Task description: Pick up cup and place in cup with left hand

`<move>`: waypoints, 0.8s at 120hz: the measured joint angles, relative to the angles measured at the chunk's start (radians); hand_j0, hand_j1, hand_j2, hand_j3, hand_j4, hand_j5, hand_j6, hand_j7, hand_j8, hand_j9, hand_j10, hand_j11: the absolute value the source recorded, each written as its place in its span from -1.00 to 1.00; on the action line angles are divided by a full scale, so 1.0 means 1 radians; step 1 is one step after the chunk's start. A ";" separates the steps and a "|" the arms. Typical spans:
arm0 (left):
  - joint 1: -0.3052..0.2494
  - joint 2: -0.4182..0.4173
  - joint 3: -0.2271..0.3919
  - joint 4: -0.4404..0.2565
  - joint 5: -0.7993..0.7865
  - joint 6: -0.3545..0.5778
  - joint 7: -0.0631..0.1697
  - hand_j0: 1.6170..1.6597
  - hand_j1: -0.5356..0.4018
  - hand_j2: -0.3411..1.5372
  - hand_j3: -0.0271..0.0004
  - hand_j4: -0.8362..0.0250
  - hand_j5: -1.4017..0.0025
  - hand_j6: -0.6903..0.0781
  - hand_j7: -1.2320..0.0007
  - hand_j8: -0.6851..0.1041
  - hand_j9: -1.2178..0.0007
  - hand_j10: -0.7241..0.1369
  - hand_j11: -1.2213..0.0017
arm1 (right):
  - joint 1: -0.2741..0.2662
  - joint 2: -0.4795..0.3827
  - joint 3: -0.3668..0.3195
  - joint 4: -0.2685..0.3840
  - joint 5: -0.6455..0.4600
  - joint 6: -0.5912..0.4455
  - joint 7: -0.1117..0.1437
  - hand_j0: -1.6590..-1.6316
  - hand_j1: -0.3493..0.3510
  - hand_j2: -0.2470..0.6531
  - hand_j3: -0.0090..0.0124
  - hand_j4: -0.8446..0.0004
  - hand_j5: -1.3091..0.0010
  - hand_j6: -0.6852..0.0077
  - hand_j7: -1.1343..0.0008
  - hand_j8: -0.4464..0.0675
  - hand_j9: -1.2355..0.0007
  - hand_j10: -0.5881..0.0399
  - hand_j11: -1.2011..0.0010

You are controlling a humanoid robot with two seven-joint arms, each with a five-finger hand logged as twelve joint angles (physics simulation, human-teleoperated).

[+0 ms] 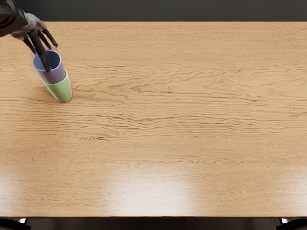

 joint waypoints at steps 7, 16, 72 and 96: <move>0.000 0.000 -0.001 0.001 -0.001 0.026 0.000 0.86 0.37 -0.24 0.97 0.39 0.47 0.38 0.41 0.31 0.41 0.13 0.40 | 0.000 0.000 0.000 0.000 0.000 0.000 0.000 -0.93 -0.92 -0.46 -0.16 0.94 0.95 0.91 0.94 0.64 0.95 0.80 0.95; -0.003 0.000 -0.001 0.001 -0.002 0.044 0.000 0.88 0.53 -0.36 0.97 0.56 0.63 0.51 0.59 0.44 0.59 0.30 0.59 | 0.000 0.000 0.000 0.000 0.000 0.000 0.000 -0.93 -0.92 -0.46 -0.16 0.94 0.95 0.91 0.94 0.64 0.95 0.80 0.95; 0.000 0.008 -0.001 -0.016 -0.004 0.054 0.000 0.92 0.85 -0.61 0.97 0.90 0.96 0.76 0.96 0.70 0.96 0.64 0.96 | 0.000 0.000 0.000 0.000 0.000 0.000 0.000 -0.93 -0.92 -0.46 -0.16 0.94 0.95 0.91 0.94 0.64 0.95 0.80 0.95; -0.003 0.009 -0.002 -0.035 -0.009 0.054 0.000 0.92 0.87 -0.63 0.97 0.92 0.98 0.78 0.98 0.72 0.98 0.66 0.98 | 0.000 0.000 0.000 0.000 0.000 0.000 0.000 -0.93 -0.92 -0.46 -0.16 0.94 0.95 0.91 0.94 0.64 0.95 0.80 0.95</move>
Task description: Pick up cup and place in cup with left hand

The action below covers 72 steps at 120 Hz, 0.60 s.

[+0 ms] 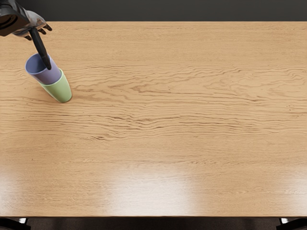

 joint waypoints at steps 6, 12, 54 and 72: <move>-0.005 0.000 0.001 -0.006 -0.018 -0.001 0.000 0.92 0.88 -0.63 0.97 0.93 0.99 0.78 0.99 0.72 0.99 0.67 0.98 | 0.000 0.000 0.000 0.000 0.000 0.000 0.000 -0.93 -0.92 -0.46 -0.16 0.94 0.95 0.91 0.94 0.64 0.95 0.80 0.95; -0.007 0.000 0.001 -0.010 -0.031 -0.001 0.000 0.92 0.88 -0.63 0.97 0.93 0.99 0.78 0.99 0.72 0.99 0.67 0.99 | 0.000 0.000 0.000 0.000 0.000 0.000 0.000 -0.93 -0.92 -0.46 -0.16 0.94 0.95 0.91 0.94 0.64 0.95 0.80 0.95; -0.038 0.075 0.001 -0.122 -0.052 0.003 0.000 0.92 0.89 -0.64 0.97 0.94 0.99 0.79 1.00 0.73 1.00 0.68 1.00 | 0.000 0.000 0.000 0.000 0.001 0.000 -0.001 -0.93 -0.92 -0.46 -0.16 0.94 0.95 0.91 0.94 0.64 0.95 0.80 0.95; -0.067 0.073 -0.003 -0.202 -0.103 0.001 0.000 0.92 0.89 -0.64 0.97 0.94 1.00 0.79 1.00 0.73 1.00 0.68 1.00 | 0.000 0.000 0.000 0.000 0.001 0.000 -0.002 -0.93 -0.92 -0.46 -0.16 0.94 0.95 0.91 0.94 0.64 0.95 0.80 0.95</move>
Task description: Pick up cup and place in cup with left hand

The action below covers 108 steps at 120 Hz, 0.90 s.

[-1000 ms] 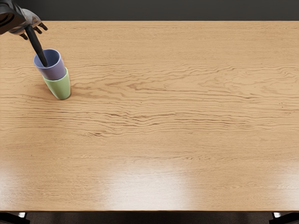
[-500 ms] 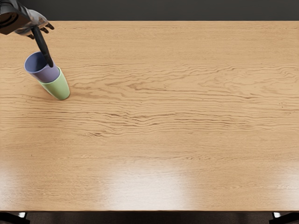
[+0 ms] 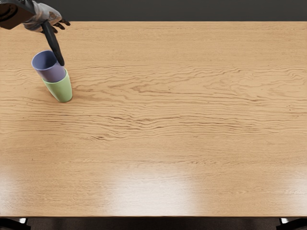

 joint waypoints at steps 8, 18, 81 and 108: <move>-0.002 -0.012 -0.001 -0.031 -0.051 -0.006 0.000 0.92 0.89 -0.64 0.97 0.94 1.00 0.79 1.00 0.73 1.00 0.68 1.00 | 0.000 0.000 0.000 0.000 0.000 0.000 0.000 -0.93 -0.92 -0.46 -0.16 0.94 0.95 0.91 0.94 0.64 0.95 0.80 0.95; 0.003 -0.017 -0.002 -0.081 -0.112 -0.012 0.000 0.92 0.89 -0.64 0.97 0.94 1.00 0.79 1.00 0.73 1.00 0.68 1.00 | 0.000 0.000 0.000 0.000 0.000 0.000 0.000 -0.93 -0.92 -0.46 -0.16 0.94 0.95 0.91 0.94 0.64 0.95 0.80 0.95; 0.060 0.292 -0.011 -0.682 -0.568 -0.006 0.000 0.92 0.89 -0.64 0.97 0.94 1.00 0.79 1.00 0.73 1.00 0.68 1.00 | 0.001 0.000 0.000 0.002 0.002 0.000 0.000 -0.93 -0.92 -0.46 -0.16 0.94 0.95 0.91 0.94 0.64 0.95 0.80 0.95; 0.182 0.423 -0.041 -0.850 -0.663 -0.080 0.000 0.92 0.89 -0.64 0.97 0.94 1.00 0.79 1.00 0.73 1.00 0.68 1.00 | 0.002 0.000 0.000 0.002 0.004 0.000 0.000 -0.93 -0.92 -0.46 -0.16 0.94 0.95 0.91 0.94 0.64 0.95 0.80 0.95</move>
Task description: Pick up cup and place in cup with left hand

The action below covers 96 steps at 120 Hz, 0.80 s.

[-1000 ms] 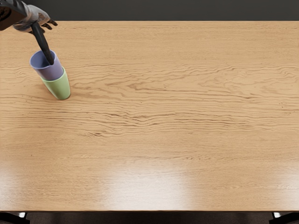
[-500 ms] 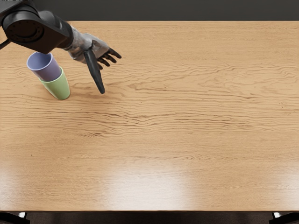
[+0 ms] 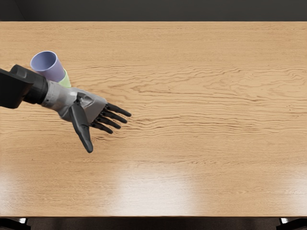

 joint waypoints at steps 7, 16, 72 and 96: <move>0.079 0.005 -0.028 -0.011 -0.064 -0.031 0.000 0.92 0.89 -0.64 0.97 0.94 1.00 0.79 1.00 0.73 1.00 0.68 1.00 | 0.000 0.000 0.000 0.000 0.000 0.000 0.000 -0.93 -0.92 -0.46 -0.16 0.94 0.95 0.91 0.94 0.64 0.95 0.80 0.95; 0.097 0.035 -0.056 -0.017 -0.115 -0.055 0.000 0.92 0.89 -0.64 0.97 0.94 1.00 0.80 1.00 0.74 1.00 0.68 1.00 | 0.000 0.000 0.000 0.000 0.000 0.000 0.000 -0.93 -0.92 -0.46 -0.16 0.94 0.95 0.91 0.94 0.64 0.95 0.80 0.95; 0.124 0.331 -0.060 -0.051 -0.156 -0.078 0.000 0.92 0.89 -0.64 0.97 0.94 1.00 0.80 1.00 0.74 1.00 0.68 1.00 | 0.001 0.000 0.000 0.000 0.000 0.000 0.000 -0.93 -0.92 -0.46 -0.16 0.94 0.95 0.91 0.94 0.64 0.95 0.80 0.95; 0.130 0.398 -0.057 -0.052 -0.173 -0.078 0.000 0.92 0.89 -0.64 0.97 0.94 1.00 0.80 1.00 0.74 1.00 0.68 1.00 | 0.000 0.000 0.000 0.000 0.000 0.000 0.000 -0.93 -0.92 -0.46 -0.16 0.94 0.95 0.91 0.94 0.64 0.95 0.80 0.95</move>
